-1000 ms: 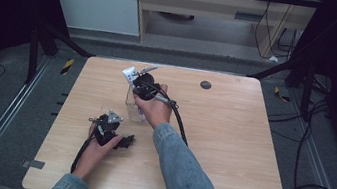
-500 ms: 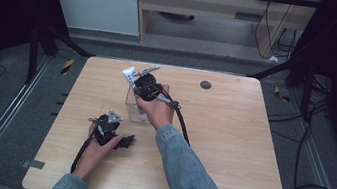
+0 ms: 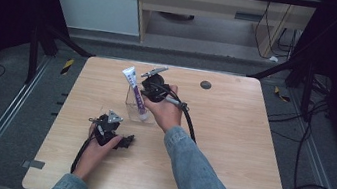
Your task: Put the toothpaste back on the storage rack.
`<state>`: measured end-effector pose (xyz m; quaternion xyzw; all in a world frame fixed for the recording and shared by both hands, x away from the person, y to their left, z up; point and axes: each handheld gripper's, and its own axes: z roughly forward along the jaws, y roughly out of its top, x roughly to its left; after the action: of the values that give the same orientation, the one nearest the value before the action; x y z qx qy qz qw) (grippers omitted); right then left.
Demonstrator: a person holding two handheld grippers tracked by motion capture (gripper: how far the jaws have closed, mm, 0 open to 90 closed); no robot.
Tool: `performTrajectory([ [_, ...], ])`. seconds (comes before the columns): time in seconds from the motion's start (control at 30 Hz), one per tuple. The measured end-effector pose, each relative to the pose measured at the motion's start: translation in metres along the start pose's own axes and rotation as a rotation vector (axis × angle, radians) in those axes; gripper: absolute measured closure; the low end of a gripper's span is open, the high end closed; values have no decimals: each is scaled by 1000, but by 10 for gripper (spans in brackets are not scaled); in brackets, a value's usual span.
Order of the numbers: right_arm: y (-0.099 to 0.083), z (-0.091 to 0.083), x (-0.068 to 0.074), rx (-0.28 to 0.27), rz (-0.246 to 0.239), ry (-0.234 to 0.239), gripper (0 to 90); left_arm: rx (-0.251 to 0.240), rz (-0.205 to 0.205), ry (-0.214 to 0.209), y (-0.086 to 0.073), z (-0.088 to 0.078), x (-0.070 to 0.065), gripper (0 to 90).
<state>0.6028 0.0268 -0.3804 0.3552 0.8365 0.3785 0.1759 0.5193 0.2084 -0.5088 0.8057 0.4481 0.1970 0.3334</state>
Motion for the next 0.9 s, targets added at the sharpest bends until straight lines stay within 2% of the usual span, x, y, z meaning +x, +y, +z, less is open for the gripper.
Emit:
performTrajectory([
  [0.3, -11, -14, -11, -4, 30, -6, 731, 0, 0, -1, 0, 0, 0, 0],
  [0.6, -13, -21, -15, -11, 62, -2, 693, 0, 1, 0, 0, 0, 0, 0],
  [0.73, -14, -26, -17, -19, 69, 7, 654, 0, 1, 0, 0, 0, 0, 0],
  [0.9, -21, -34, -22, -31, 78, -2, 520, -1, 0, 1, 0, 0, 0, 0],
])
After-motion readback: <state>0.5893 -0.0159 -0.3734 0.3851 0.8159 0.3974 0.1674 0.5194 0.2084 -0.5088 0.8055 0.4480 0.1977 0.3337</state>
